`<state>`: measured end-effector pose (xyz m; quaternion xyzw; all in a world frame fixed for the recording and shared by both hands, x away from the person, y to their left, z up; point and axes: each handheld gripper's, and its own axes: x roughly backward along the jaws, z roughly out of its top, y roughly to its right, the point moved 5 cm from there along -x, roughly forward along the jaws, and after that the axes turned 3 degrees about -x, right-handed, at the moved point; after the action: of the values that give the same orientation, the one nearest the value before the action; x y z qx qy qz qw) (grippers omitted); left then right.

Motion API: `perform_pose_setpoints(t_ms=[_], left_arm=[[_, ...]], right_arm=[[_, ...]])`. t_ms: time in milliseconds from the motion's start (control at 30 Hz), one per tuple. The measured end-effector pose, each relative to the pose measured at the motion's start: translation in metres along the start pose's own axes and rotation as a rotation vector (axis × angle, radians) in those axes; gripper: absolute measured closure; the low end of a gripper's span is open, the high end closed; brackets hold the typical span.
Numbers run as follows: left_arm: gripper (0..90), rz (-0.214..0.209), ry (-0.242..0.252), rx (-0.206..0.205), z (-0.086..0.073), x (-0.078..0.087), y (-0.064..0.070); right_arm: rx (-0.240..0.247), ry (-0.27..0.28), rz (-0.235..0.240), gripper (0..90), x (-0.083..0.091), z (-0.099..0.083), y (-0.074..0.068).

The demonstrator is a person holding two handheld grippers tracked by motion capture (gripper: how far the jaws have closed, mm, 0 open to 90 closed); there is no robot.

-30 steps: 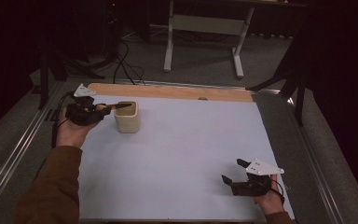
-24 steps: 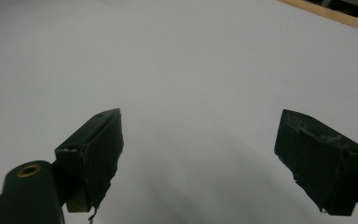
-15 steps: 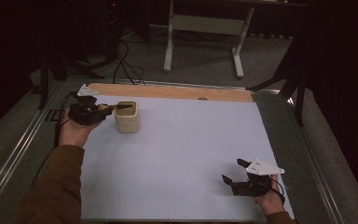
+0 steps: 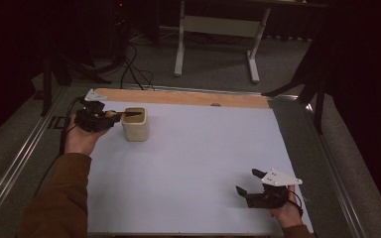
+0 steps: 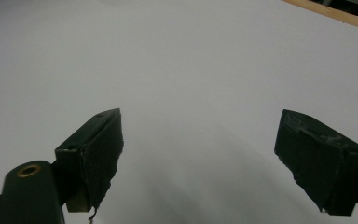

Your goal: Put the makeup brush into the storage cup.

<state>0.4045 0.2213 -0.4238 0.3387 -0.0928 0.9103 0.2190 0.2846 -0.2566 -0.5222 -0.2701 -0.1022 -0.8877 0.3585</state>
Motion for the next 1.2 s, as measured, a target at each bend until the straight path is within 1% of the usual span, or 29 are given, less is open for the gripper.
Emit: perform_pose_setpoints(t_ms=[333, 733, 800, 833, 867, 967, 1067, 1200], left_arm=[[70.4, 0.000, -0.005, 0.018, 0.001, -0.006, 0.001], [70.2, 0.000, -0.019, 0.029, 0.001, -0.013, 0.000], [69.6, 0.004, -0.009, 0.031, 0.001, -0.014, 0.000], [67.2, -0.002, 0.012, 0.042, 0.001, -0.014, 0.000], [60.8, -0.009, 0.023, 0.049, 0.002, -0.013, 0.000], [46.9, 0.006, 0.021, 0.047, 0.001, -0.013, -0.001], [39.9, 0.006, 0.026, 0.056, 0.000, -0.013, -0.001], [32.8, 0.009, 0.033, 0.071, -0.003, -0.013, -0.003]], right_arm=[[0.000, -0.002, 0.001, 15.0, 0.000, 0.000, 0.000], [-0.003, -0.001, 0.001, 15.0, 0.000, 0.000, 0.000], [-0.003, -0.002, 0.001, 15.0, 0.000, 0.000, 0.001], [-0.003, -0.001, 0.001, 15.0, 0.000, 0.000, 0.000], [-0.002, -0.002, 0.001, 15.0, 0.000, 0.000, 0.000], [0.001, -0.001, 0.000, 15.0, 0.000, 0.000, 0.000], [0.001, -0.001, 0.000, 15.0, 0.000, 0.000, 0.000], [0.002, 0.000, 0.000, 14.9, 0.000, 0.000, 0.000]])
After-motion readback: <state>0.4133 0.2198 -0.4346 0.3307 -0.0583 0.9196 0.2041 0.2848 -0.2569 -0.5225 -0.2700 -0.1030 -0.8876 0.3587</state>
